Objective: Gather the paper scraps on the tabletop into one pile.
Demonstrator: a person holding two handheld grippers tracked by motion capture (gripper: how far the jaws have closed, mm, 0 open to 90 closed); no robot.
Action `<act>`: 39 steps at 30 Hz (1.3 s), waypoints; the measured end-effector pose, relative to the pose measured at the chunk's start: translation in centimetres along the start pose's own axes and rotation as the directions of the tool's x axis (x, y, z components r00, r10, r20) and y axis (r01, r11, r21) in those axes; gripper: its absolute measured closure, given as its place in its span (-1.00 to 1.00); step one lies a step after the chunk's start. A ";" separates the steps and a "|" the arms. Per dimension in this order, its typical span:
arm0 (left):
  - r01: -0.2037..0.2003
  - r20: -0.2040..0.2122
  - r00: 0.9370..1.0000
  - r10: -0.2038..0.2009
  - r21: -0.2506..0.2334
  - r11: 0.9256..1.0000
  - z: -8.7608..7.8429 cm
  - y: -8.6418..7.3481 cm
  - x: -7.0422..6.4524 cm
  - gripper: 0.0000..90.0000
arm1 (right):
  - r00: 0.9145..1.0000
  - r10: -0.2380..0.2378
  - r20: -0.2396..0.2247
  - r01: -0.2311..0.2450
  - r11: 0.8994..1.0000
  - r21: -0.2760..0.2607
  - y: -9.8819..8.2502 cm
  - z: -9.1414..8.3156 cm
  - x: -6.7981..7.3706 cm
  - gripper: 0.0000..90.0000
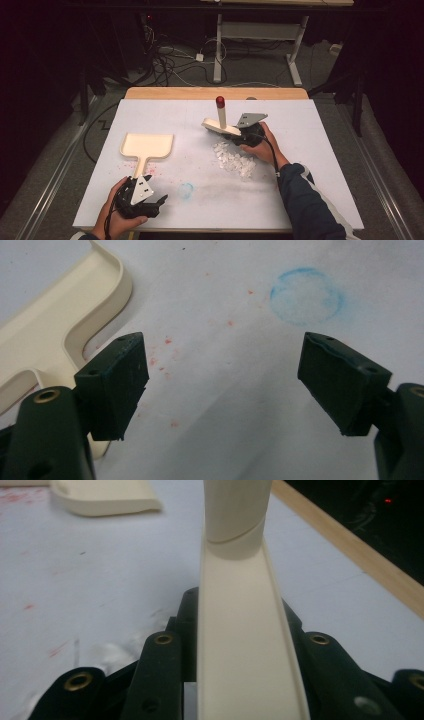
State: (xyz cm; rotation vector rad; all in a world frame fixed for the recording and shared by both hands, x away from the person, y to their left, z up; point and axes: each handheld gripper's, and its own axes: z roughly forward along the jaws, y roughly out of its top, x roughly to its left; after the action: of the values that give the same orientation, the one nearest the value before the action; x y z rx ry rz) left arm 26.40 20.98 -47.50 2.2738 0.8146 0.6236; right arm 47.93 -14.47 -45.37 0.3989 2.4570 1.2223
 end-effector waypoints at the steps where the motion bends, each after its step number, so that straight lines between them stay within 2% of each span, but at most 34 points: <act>1: -0.001 -0.001 1.000 0.001 0.001 1.000 0.0 0.0 -0.1 -0.57 | 1.000 -0.021 -0.013 0.021 1.000 0.007 -0.1 -0.2 0.2 0.51; 2: -0.015 -0.008 1.000 0.015 -0.004 1.000 0.0 0.0 -0.1 -0.57 | 0.998 -0.050 -0.025 0.050 0.999 0.006 -0.3 -0.5 0.4 0.51; 5: -0.007 -0.003 1.000 0.007 0.005 1.000 -0.1 0.0 -0.2 -0.57 | 0.993 -0.075 -0.094 0.076 0.997 0.000 -1.1 -1.5 0.7 0.50; 7: -0.007 -0.004 1.000 0.007 0.010 1.000 -0.1 0.1 -0.3 -0.57 | 0.989 -0.091 -0.116 0.092 0.996 0.006 -1.6 -2.3 0.9 0.50; 10: -0.007 -0.005 1.000 0.007 0.011 1.000 -0.1 0.1 -0.4 -0.57 | 0.985 -0.080 -0.151 0.080 0.997 -0.008 -2.3 -3.6 1.1 0.50; 13: -0.012 -0.005 1.000 0.012 0.012 1.000 -0.1 0.2 -0.5 -0.57 | 0.980 -0.100 -0.172 0.101 0.995 -0.006 -2.9 -4.8 1.4 0.50; 15: -0.014 -0.005 1.000 0.014 0.014 1.000 -0.1 0.2 -0.5 -0.57 | 0.979 -0.095 -0.182 0.095 0.995 -0.007 -3.3 -5.5 1.6 0.50; 18: -0.021 -0.003 1.000 0.021 0.014 1.000 0.0 0.3 -0.6 -0.57 | 0.981 -0.088 -0.170 0.086 0.996 -0.019 -3.7 -6.3 1.7 0.50; 19: -0.026 -0.005 1.000 0.026 0.016 1.000 0.0 0.3 -0.6 -0.57 | 0.984 -0.087 -0.154 0.084 0.996 -0.026 -3.8 -6.5 1.6 0.51; 21: -0.035 -0.007 0.999 0.035 0.015 0.999 -0.1 0.4 -0.7 -0.57 | 0.992 -0.047 -0.113 0.042 0.998 -0.047 -3.8 -6.8 1.3 0.51; 23: -0.045 -0.007 0.999 0.045 0.010 0.999 -0.2 0.5 -0.8 -0.57 | 0.997 -0.015 -0.077 0.010 0.998 -0.062 -3.7 -7.3 1.2 0.51; 26: -0.047 -0.006 0.999 0.047 0.003 0.999 -0.3 0.5 -0.8 -0.57 | 0.999 0.008 -0.048 -0.011 0.998 -0.068 -3.7 -7.9 1.3 0.51; 28: -0.047 -0.006 0.999 0.047 0.001 0.999 -0.3 0.5 -0.7 -0.57 | 1.000 0.029 0.006 -0.029 0.998 -0.060 -3.5 -8.5 1.5 0.51; 29: -0.050 -0.003 0.999 0.050 0.000 0.999 -0.3 0.5 -0.7 -0.57 | 0.999 0.050 0.021 -0.048 0.996 -0.075 -3.4 -8.8 1.5 0.51; 30: -0.052 -0.002 0.999 0.052 0.000 0.999 -0.3 0.5 -0.8 -0.57 | 0.996 0.081 0.030 -0.078 0.993 -0.090 -3.4 -9.2 1.5 0.51; 33: -0.060 0.001 0.998 0.060 -0.007 0.998 -0.3 0.5 -0.9 -0.57 | 0.984 0.150 0.099 -0.139 0.984 -0.112 -3.1 -10.2 2.0 0.51; 34: -0.061 0.003 0.998 0.061 -0.006 0.998 -0.4 0.5 -0.9 -0.57 | 0.976 0.177 0.129 -0.163 0.980 -0.114 -3.0 -10.6 2.1 0.51; 36: -0.066 0.005 0.998 0.066 -0.009 0.998 -0.4 0.5 -1.0 -0.57 | 0.954 0.236 0.186 -0.215 0.968 -0.128 -3.1 -11.2 2.6 0.51; 38: -0.065 0.005 0.998 0.065 -0.016 0.998 -0.4 0.6 -1.0 -0.57 | 0.932 0.268 0.245 -0.243 0.962 -0.129 -3.3 -11.6 3.3 0.51; 39: -0.068 0.006 0.998 0.068 -0.016 0.998 -0.5 0.6 -1.0 -0.57 | 0.918 0.286 0.275 -0.260 0.957 -0.127 -3.4 -11.8 3.7 0.51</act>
State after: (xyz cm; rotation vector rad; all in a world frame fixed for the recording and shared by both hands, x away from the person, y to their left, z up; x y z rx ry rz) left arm 25.65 20.15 -46.98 2.2956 0.7291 0.6511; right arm 39.13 -23.26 -42.22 0.8573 2.1378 1.2694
